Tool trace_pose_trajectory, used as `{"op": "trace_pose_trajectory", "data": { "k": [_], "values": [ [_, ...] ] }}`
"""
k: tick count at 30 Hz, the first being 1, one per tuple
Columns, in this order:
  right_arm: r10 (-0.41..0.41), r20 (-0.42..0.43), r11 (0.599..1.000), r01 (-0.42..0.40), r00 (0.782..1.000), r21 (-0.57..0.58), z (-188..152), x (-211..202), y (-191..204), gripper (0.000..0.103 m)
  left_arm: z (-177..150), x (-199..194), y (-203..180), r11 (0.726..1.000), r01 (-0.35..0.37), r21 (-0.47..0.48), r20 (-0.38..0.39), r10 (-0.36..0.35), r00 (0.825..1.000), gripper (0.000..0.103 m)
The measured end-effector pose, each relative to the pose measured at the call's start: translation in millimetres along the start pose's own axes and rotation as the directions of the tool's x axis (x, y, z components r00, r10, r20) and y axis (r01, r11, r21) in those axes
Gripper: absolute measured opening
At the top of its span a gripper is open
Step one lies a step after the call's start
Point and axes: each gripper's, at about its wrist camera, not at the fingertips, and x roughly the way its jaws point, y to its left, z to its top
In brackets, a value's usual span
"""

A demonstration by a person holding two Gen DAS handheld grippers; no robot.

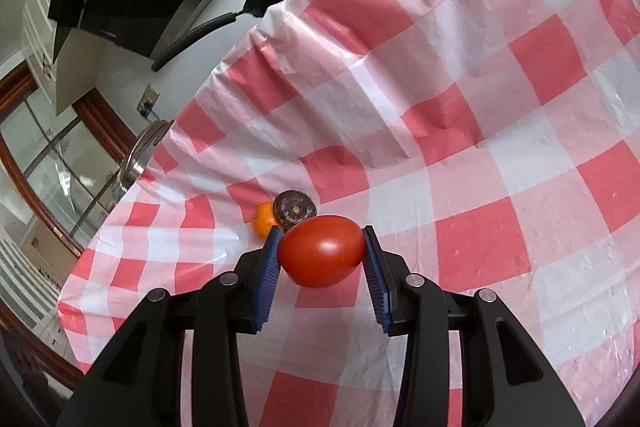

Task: Organize fruits
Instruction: 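Lift the tomato and mangosteen and carry them toward the white box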

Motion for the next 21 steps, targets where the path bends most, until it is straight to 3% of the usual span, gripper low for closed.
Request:
{"op": "trace_pose_trajectory", "data": {
  "k": [12,18,21],
  "values": [
    [-0.044,-0.020,0.999,0.043,0.999,-0.009,-5,-4,3,0.040,-20,-27,14,0.999,0.016,-0.038,0.019,-0.016,1.000,0.040],
    [-0.008,-0.035,0.999,0.006,0.999,-0.041,-14,-11,13,0.040,-23,-18,14,0.999,0.030,-0.028,-0.019,-0.031,0.999,0.040],
    [0.045,-0.010,0.999,-0.045,0.999,0.002,-25,-28,15,0.040,-23,-18,14,0.999,0.041,-0.031,-0.022,-0.042,0.999,0.040]
  ]
}}
